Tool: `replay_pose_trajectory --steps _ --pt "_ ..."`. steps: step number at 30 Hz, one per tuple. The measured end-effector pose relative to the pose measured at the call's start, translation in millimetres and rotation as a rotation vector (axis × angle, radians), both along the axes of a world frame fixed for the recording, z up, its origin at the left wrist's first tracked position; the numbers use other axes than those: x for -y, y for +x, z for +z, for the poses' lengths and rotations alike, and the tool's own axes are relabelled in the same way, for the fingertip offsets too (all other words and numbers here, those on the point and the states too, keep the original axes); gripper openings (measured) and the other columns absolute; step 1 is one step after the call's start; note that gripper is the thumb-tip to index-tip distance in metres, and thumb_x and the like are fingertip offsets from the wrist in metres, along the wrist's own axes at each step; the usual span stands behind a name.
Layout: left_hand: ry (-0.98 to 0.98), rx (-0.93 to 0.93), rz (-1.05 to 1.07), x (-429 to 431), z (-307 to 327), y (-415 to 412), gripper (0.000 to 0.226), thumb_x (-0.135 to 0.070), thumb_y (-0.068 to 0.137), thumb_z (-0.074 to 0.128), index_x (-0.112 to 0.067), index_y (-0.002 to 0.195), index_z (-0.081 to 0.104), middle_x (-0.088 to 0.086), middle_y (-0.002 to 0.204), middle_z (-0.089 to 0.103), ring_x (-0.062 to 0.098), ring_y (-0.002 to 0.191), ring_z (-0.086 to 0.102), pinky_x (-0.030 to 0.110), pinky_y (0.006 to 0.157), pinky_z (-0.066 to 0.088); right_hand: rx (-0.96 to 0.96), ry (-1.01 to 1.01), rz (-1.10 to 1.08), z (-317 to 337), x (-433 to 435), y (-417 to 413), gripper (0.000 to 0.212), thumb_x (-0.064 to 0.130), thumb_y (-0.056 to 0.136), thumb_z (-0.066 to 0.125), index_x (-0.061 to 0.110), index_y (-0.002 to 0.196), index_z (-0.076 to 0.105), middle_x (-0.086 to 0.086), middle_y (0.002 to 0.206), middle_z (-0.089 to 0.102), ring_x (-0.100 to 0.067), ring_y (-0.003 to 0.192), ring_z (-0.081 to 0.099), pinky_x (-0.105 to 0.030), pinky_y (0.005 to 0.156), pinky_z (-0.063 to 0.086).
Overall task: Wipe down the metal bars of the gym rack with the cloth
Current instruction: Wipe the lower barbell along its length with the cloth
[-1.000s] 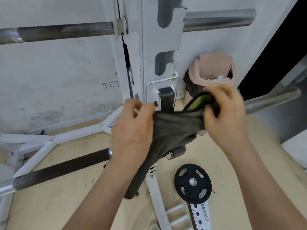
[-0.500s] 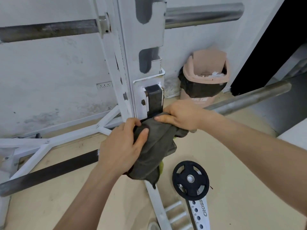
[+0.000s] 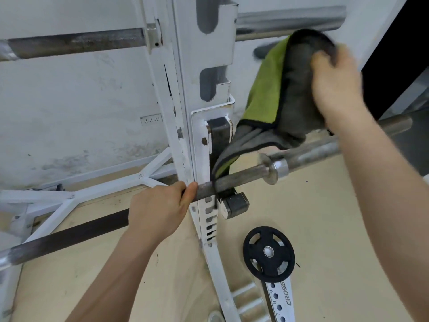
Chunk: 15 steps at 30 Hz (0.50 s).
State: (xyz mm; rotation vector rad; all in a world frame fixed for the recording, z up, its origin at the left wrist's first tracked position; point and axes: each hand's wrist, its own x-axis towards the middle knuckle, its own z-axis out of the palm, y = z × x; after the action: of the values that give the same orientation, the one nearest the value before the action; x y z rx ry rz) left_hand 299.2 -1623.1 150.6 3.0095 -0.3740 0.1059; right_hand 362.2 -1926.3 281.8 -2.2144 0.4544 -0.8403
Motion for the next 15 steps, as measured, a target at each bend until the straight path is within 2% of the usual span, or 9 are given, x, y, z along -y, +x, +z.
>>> replay_pose_trajectory --steps 2,3,5,6,8,11,13,15 --pt "0.023 0.031 0.001 1.6 -1.7 0.8 0.059 -0.061 0.095 0.014 -0.023 0.077 0.055 -0.001 0.063 0.060 0.027 0.061 0.059 0.033 0.057 0.050 -0.214 -0.168 0.186 -23.1 -35.1 -18.8 0.039 0.037 0.095 0.039 0.014 0.124 0.051 -0.015 0.124 0.058 -0.033 0.115 0.052 -0.037 0.094 0.038" --pt "0.029 0.044 0.000 1.5 -3.2 0.7 0.059 -0.061 0.095 0.014 -0.022 0.077 0.055 -0.001 0.061 0.060 0.027 0.060 0.059 0.032 0.056 0.049 -0.339 -0.241 0.313 -44.8 -56.3 -31.9 0.034 0.034 0.096 0.043 0.017 0.125 0.051 -0.013 0.122 0.060 -0.033 0.115 0.053 -0.036 0.090 0.040" --pt "0.037 0.058 0.005 1.7 -4.5 -0.5 0.059 -0.061 0.095 0.014 -0.023 0.076 0.056 -0.001 0.060 0.059 0.026 0.057 0.058 0.030 0.052 0.046 -0.505 -0.355 0.487 -85.7 -88.6 -61.4 0.021 0.033 0.095 0.047 0.019 0.109 0.054 -0.007 0.105 0.065 -0.033 0.104 0.059 -0.033 0.076 0.042" --pt "0.044 0.063 0.010 1.8 -4.7 -1.2 0.059 -0.061 0.095 0.014 -0.023 0.076 0.056 -0.001 0.060 0.059 0.026 0.056 0.057 0.029 0.051 0.044 -0.511 -0.383 0.503 -93.2 -94.3 -72.7 0.018 0.033 0.095 0.048 0.019 0.103 0.055 -0.005 0.100 0.065 -0.031 0.098 0.061 -0.032 0.072 0.043" --pt "0.051 0.079 0.023 2.1 -4.6 -2.2 0.059 -0.060 0.095 0.016 -0.023 0.076 0.058 -0.001 0.058 0.059 0.027 0.055 0.057 0.029 0.050 0.044 -0.500 -0.359 0.516 -91.0 -82.3 -85.1 0.017 0.030 0.093 0.050 0.023 0.105 0.060 -0.002 0.096 0.068 -0.027 0.091 0.062 -0.033 0.072 0.048" --pt "0.020 0.080 0.032 2.6 -5.5 -2.2 0.059 -0.061 0.094 0.017 -0.023 0.074 0.058 -0.001 0.058 0.058 0.027 0.056 0.058 0.029 0.050 0.045 -0.564 -0.416 0.573 -79.5 -55.2 -105.2 0.029 0.021 0.084 0.055 0.032 0.109 0.065 0.001 0.094 0.070 -0.023 0.088 0.064 -0.037 0.075 0.054" --pt "0.005 0.078 0.037 2.8 -6.7 -1.8 0.060 -0.062 0.094 0.017 -0.023 0.073 0.058 -0.002 0.057 0.057 0.026 0.056 0.058 0.029 0.050 0.045 -0.498 -0.264 0.580 -66.7 -47.5 -115.1 0.032 0.021 0.079 0.060 0.033 0.108 0.067 0.004 0.095 0.070 -0.018 0.090 0.065 -0.037 0.078 0.054" --pt "0.003 0.092 0.035 3.4 -6.0 -1.1 0.059 -0.061 0.094 0.019 -0.023 0.071 0.056 -0.002 0.055 0.056 0.025 0.054 0.057 0.028 0.048 0.043 -0.279 -0.033 0.497 -61.3 -46.7 -104.9 0.033 0.027 0.079 0.061 0.032 0.112 0.067 0.007 0.100 0.071 -0.012 0.095 0.065 -0.036 0.086 0.053"
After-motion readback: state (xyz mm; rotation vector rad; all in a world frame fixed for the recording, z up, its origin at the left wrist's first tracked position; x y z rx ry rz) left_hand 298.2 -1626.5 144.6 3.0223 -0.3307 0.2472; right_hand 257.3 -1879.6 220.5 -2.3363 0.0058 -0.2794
